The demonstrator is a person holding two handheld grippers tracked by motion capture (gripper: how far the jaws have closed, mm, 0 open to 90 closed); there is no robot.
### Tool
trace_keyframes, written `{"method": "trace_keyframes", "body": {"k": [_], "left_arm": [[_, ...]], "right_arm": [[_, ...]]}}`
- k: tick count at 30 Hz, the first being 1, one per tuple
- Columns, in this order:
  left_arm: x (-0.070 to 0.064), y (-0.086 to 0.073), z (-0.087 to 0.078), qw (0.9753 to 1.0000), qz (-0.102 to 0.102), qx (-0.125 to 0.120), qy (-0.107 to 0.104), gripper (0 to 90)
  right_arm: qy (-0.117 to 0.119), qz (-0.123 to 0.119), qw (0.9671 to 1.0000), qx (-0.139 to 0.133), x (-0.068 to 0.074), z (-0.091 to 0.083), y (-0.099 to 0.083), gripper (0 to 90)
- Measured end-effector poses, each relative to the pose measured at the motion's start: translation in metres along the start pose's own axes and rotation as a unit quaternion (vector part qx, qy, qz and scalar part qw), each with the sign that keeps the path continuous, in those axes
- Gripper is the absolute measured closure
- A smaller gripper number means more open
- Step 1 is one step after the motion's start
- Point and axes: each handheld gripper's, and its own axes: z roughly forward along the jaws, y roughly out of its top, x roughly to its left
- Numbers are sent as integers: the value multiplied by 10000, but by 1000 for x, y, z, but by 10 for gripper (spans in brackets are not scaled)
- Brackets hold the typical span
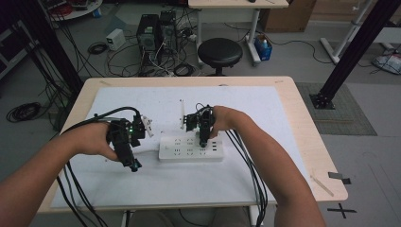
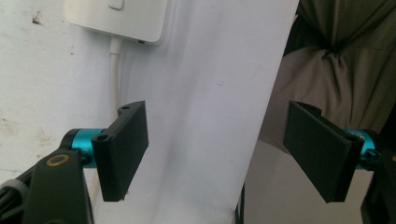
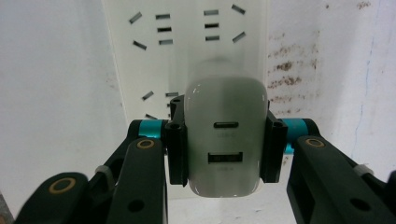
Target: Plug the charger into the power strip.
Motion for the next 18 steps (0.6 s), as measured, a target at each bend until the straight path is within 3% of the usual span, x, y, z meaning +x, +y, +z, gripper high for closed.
{"method": "trace_keyframes", "body": {"k": [2, 4, 5, 9, 14, 18], "left_arm": [[1, -1, 0, 10000, -8, 3, -15, 227], [2, -1, 0, 10000, -10, 31, -2, 226], [2, -1, 0, 10000, -45, 25, 1, 227], [3, 2, 2, 10000, 37, 65, -30, 227], [4, 3, 2, 9999, 63, 81, -33, 227], [4, 2, 0, 10000, 16, 27, -29, 226]], "right_arm": [[-8, 52, 9999, -107, 1, 0, -3, 624], [-20, 48, 10000, -43, 1, 0, 0, 623], [-70, -71, 9999, 16, 1, 1, 2, 624], [-55, -50, 9998, 175, 2, 1, 7, 624], [-4, 112, 9998, -143, 1, 2, -3, 623], [-42, -74, 9999, 79, 1, 3, 5, 624]]}}
